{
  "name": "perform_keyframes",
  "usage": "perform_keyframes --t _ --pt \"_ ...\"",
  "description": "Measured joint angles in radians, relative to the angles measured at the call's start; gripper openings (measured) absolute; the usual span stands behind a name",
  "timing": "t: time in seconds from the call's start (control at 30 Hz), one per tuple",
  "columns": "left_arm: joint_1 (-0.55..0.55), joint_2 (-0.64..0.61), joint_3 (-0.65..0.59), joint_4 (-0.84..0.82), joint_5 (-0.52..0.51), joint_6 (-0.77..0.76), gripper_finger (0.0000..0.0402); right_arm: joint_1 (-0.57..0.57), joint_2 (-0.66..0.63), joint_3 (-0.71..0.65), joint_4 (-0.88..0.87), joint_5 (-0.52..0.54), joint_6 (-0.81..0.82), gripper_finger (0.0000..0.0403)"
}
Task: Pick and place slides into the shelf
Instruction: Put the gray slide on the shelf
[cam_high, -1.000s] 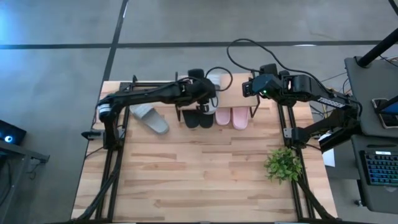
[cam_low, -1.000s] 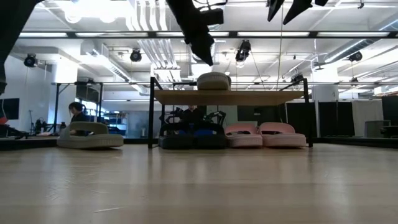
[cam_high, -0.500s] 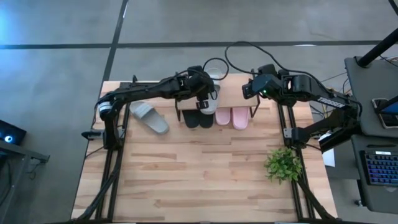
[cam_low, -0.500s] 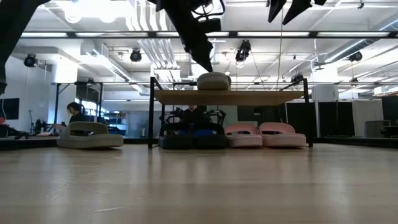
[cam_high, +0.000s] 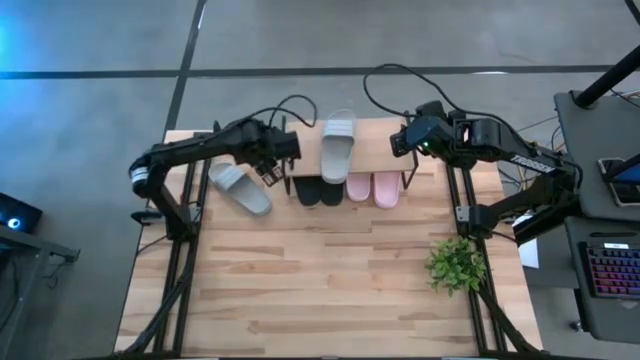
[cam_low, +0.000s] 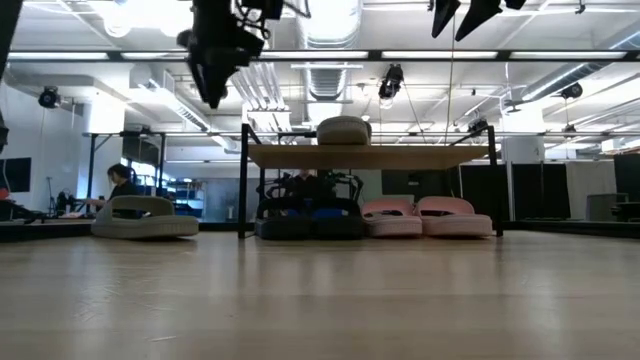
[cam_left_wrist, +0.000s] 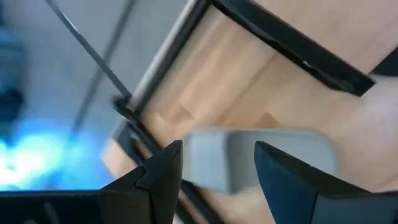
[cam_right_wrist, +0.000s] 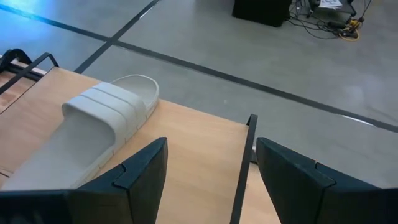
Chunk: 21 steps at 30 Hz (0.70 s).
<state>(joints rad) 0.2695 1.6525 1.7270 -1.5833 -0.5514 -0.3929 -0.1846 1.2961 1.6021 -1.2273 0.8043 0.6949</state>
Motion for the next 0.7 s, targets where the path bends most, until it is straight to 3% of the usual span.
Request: perform_keyframes --t 0.27,0.53,0.7 --pt "-0.023 -0.117 -0.387 0.032 0.098 -0.238 0.0185 -0.006 0.004 0.000 0.005 -0.008 0.003 0.0237" --pt "-0.021 -0.145 -0.706 0.229 0.175 -0.282 0.0185 -0.020 0.020 0.000 0.013 -0.027 0.003 0.0238" --pt "-0.018 -0.127 -0.788 0.267 0.050 -0.342 0.0185 -0.026 0.033 0.000 0.027 -0.035 0.003 0.0238"
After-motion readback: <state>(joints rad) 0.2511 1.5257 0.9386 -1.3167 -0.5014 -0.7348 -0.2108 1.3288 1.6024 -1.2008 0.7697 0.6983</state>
